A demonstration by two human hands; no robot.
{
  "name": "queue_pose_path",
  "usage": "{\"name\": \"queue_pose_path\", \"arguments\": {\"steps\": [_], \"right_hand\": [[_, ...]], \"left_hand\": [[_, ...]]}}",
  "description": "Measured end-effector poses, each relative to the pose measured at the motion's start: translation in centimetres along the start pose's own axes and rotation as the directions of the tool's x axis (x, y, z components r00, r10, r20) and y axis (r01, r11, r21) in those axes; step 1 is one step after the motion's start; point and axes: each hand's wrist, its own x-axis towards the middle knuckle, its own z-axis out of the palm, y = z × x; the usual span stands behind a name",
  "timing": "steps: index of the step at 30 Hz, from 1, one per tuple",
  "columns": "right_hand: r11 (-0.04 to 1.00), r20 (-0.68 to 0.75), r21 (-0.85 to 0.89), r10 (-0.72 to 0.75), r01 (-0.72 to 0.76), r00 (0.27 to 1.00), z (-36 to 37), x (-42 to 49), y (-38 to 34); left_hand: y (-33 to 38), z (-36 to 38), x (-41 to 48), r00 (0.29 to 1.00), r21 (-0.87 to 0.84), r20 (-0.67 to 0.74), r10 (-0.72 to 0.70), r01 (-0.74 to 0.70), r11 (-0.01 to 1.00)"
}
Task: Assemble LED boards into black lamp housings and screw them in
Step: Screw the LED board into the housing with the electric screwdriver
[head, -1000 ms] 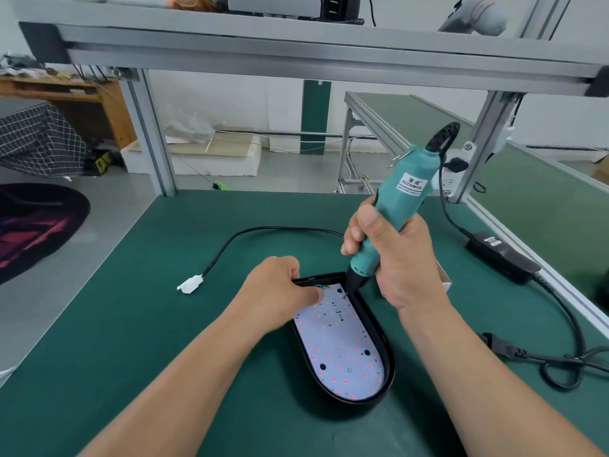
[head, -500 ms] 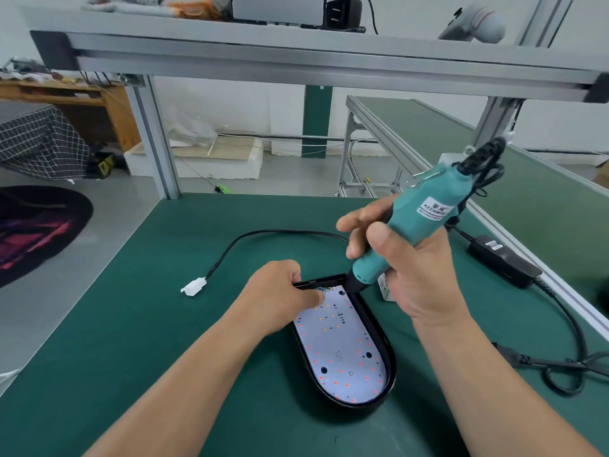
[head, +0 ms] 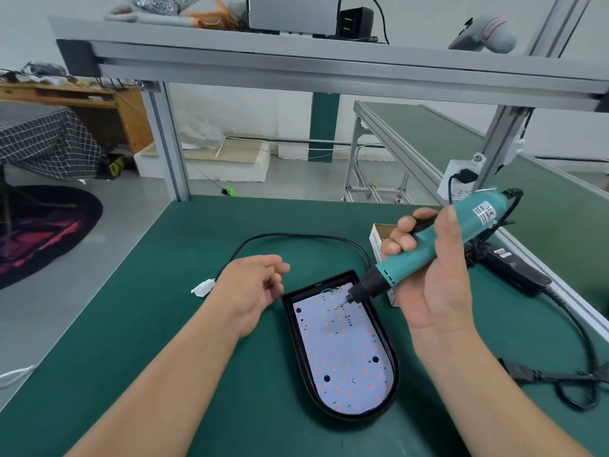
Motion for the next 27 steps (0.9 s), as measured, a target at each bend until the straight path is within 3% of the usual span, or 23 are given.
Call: {"name": "queue_pose_path", "arguments": {"steps": [2,5,8,12,18,23,27], "right_hand": [[1.000,-0.010,0.004,0.002,-0.001,1.000,0.1,0.0,0.1],[1.000,-0.007,0.012,0.005,-0.004,1.000,0.0,0.0,0.2],[1.000,-0.015,0.017,0.007,-0.007,1.000,-0.1,0.0,0.2],[1.000,-0.025,0.027,0.007,-0.006,1.000,-0.2,0.1,0.2],[1.000,-0.021,0.023,0.002,-0.001,1.000,-0.2,0.0,0.2],[0.999,-0.039,0.043,0.004,-0.002,0.999,-0.2,0.0,0.1],[0.997,-0.062,0.074,-0.011,0.015,0.998,-0.2,0.2,-0.2]], "left_hand": [[0.4,-0.3,-0.2,0.994,-0.242,0.064,-0.090,0.103,0.965],[1.0,-0.8,-0.4,0.990,-0.557,0.090,-0.109,0.140,0.819],[1.4,-0.8,-0.7,0.994,-0.675,0.041,-0.102,0.103,0.731],[1.1,0.0,-1.8,0.994,-0.514,0.088,-0.064,0.100,0.852],[1.1,0.4,-2.6,0.968,-0.180,0.191,0.164,-0.129,0.975],[0.1,1.0,-3.5,0.906,0.193,0.324,0.274,-0.346,0.918],[-0.2,1.4,-4.1,0.861,0.248,0.403,0.311,-0.430,0.868]]}}
